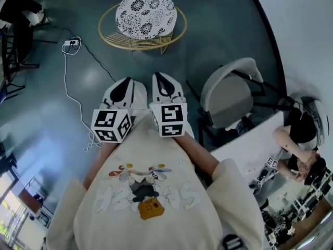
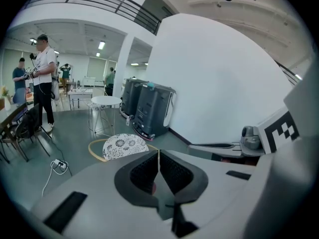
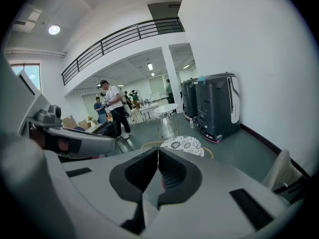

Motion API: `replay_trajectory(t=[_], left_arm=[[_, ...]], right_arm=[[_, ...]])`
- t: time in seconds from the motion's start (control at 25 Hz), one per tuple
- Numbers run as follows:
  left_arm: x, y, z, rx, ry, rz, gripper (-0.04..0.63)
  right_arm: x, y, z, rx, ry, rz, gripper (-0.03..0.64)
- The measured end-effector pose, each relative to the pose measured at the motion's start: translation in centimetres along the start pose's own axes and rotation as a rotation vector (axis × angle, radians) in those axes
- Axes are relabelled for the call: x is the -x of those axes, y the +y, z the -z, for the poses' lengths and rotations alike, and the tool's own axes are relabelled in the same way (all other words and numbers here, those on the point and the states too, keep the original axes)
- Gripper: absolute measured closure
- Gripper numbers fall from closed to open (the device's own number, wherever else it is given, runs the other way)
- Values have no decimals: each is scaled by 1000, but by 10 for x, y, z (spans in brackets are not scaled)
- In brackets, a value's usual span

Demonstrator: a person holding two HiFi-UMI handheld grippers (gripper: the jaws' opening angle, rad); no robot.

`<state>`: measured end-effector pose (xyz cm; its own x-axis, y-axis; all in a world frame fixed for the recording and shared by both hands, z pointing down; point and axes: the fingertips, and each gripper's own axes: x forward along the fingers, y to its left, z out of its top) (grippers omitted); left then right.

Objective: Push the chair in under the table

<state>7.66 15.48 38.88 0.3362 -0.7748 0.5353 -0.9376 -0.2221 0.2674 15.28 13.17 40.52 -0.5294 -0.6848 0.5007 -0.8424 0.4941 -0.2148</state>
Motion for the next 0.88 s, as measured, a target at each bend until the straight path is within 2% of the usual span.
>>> replay_trajectory(t=[0.28, 0.68, 0.88], left_arm=[[-31, 36, -25, 11, 24, 23, 575], [-90, 141, -118, 13, -1, 92, 575], [-109, 176, -145, -16, 1, 155, 575]], right_arm=[[-47, -5, -22, -13, 21, 29, 609], [-153, 0, -91, -41, 30, 136, 609], [-192, 2, -116, -58, 23, 196, 609]])
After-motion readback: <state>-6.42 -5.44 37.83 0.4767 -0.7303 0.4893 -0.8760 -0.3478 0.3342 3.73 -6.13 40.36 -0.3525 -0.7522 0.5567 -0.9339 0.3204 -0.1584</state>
